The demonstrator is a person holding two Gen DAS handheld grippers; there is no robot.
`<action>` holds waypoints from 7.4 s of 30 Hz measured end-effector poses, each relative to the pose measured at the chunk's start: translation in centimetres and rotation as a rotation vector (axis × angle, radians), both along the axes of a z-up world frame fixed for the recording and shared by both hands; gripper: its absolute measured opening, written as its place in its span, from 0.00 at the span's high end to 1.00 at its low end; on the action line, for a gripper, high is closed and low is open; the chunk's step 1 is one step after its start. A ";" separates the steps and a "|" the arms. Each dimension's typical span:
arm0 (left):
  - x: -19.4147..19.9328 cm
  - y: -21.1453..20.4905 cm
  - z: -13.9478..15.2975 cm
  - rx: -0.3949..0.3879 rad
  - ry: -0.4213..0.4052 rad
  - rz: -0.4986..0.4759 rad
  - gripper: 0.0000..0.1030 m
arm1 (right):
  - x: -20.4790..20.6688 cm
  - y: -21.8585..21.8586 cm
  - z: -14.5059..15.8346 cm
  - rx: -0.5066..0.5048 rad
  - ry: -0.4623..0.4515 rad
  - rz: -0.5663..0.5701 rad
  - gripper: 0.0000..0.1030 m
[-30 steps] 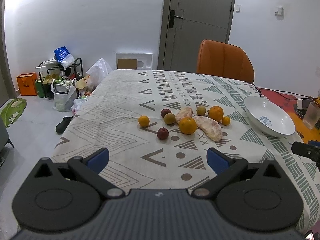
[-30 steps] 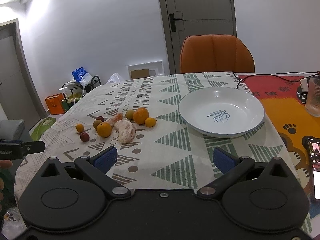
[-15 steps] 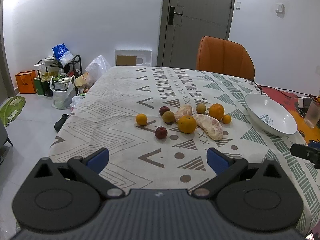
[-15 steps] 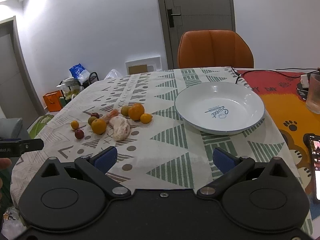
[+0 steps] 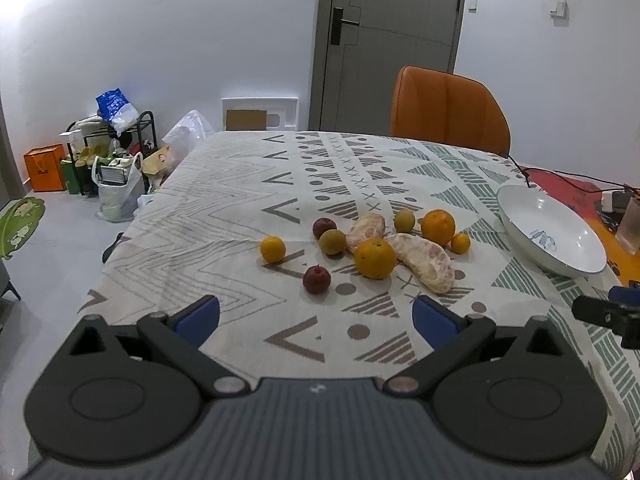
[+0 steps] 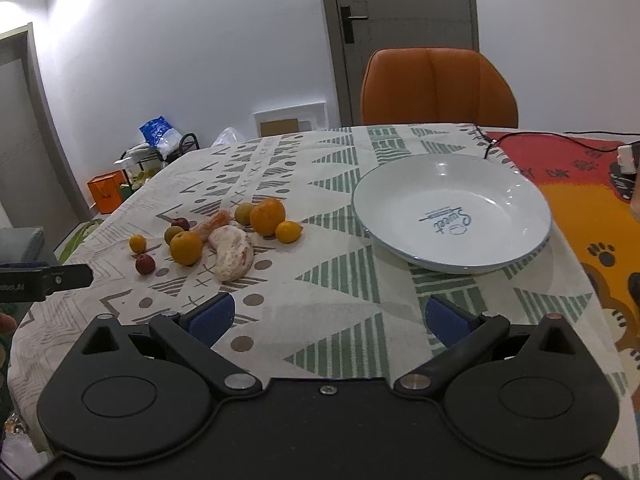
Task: Organize fruits
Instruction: 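Grasp the small red apple with the left tool while the right tool grasps the peeled pomelo segment, then carry the pomelo segment onto the white plate and open the right tool while the left tool carries the apple, then lower the red apple onto the white plate and open the left tool, then move both tools back to the fruit pile and grasp a small orange with the left tool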
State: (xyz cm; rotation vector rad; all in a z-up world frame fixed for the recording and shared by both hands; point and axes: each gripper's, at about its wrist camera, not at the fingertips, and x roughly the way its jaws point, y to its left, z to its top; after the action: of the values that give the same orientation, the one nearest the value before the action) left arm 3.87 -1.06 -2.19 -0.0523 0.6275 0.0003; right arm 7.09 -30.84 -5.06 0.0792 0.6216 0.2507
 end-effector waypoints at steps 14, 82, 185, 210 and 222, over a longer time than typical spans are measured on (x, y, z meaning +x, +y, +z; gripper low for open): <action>3.3 -0.6 -1.9 0.004 0.012 -0.003 0.25 | 3.4 1.0 -1.3 0.089 0.050 0.091 0.17; 3.2 2.7 -0.4 -0.042 -0.032 0.114 0.79 | 8.2 7.1 -2.6 -0.010 -0.030 0.215 0.65; 12.5 -20.4 -0.3 -0.013 -0.034 -0.309 0.54 | 4.8 -11.1 -2.3 0.031 -0.149 -0.237 0.50; 9.0 -7.4 0.4 0.001 -0.034 -0.033 0.20 | 4.5 -4.0 -1.1 0.052 -0.169 -0.099 0.23; 8.2 -1.6 0.1 -0.018 -0.014 0.087 0.17 | 5.4 0.3 -0.9 0.061 -0.142 0.022 0.19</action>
State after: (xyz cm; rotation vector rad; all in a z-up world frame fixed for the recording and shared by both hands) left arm 12.03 -2.62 -2.09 -0.0972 0.6113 0.0785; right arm 12.46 -30.50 -5.93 0.1117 0.4742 0.2943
